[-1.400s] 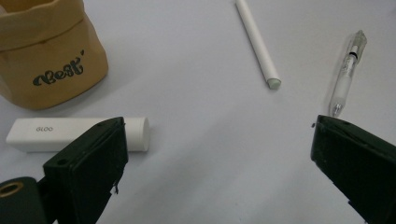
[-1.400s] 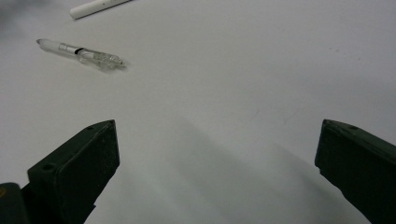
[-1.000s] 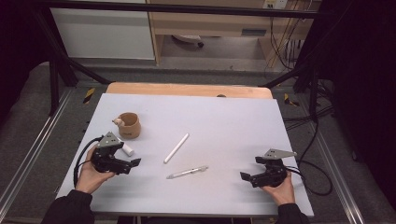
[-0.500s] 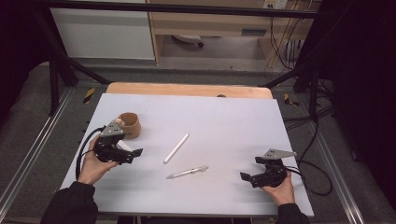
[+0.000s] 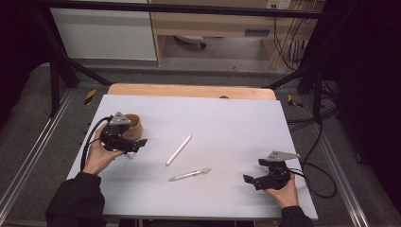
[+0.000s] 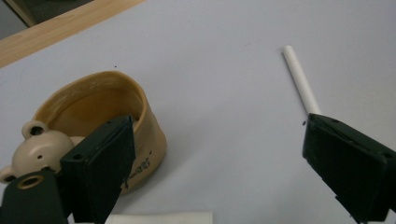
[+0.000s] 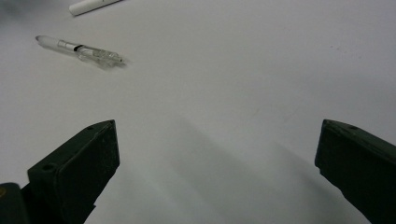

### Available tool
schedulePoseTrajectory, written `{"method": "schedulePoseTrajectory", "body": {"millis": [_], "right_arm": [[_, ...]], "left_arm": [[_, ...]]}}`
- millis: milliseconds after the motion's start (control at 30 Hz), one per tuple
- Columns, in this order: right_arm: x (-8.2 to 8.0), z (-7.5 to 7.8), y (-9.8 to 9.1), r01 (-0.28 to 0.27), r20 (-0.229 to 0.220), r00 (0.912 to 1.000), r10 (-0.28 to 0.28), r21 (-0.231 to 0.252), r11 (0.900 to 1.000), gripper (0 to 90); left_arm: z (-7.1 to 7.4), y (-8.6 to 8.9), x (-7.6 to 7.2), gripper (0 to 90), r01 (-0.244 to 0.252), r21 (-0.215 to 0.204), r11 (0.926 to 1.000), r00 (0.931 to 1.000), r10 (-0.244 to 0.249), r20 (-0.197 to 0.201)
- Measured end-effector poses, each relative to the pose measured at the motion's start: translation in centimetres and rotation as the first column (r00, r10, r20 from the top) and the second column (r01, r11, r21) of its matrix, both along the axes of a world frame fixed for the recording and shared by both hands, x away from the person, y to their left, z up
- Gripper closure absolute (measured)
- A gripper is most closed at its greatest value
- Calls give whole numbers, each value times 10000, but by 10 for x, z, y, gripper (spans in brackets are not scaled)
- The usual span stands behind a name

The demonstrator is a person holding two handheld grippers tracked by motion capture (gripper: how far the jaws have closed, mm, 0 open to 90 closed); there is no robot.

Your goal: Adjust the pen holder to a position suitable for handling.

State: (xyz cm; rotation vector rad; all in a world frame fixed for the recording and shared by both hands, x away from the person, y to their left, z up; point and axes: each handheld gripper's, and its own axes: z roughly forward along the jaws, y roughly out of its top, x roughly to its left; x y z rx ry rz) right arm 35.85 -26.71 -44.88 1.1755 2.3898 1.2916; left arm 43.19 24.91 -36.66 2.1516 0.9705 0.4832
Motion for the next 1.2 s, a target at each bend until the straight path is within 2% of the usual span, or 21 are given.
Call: {"method": "schedulePoseTrajectory", "body": {"millis": [167, 233, 333, 400, 533, 600, 733, 1200], "right_arm": [[0, -1, 1, -12, 29, 10000, 12, -20, 10000, 6], [0, -1, 0, -11, 21, 10000, 11, -5, 10000, 6], [0, -1, 0, -17, 17, 10000, 17, -14, 10000, 6], [0, -1, 0, -24, 18, 10000, 24, -8, 10000, 6], [0, 0, 0, -24, 8, 10000, 24, -12, 10000, 6], [0, 0, 0, -32, 25, 10000, 33, -18, 10000, 6], [0, -1, 0, -38, 19, 10000, 38, -21, 10000, 6], [1, -1, 0, -33, -2, 10000, 33, -6, 10000, 6]], "left_arm": [[-1, -2, 12, 144, -65, 252, 9997, 10000, 67, -54], [-1, -3, 16, 206, -83, 364, 9993, 9999, 86, -63], [-2, -4, 21, 246, -206, 597, 9980, 9998, 208, -29], [-4, -3, 26, 310, -280, 685, 9973, 9996, 286, -79], [-8, -1, 32, 365, -313, 813, 9962, 9991, 335, -251], [-8, -2, 33, 420, -270, 1000, 9946, 9995, 284, -133], [-11, -2, 37, 434, -391, 1198, 9920, 9991, 406, -105], [-18, -4, 50, 611, -537, 1773, 9827, 9980, 587, -231]]}}
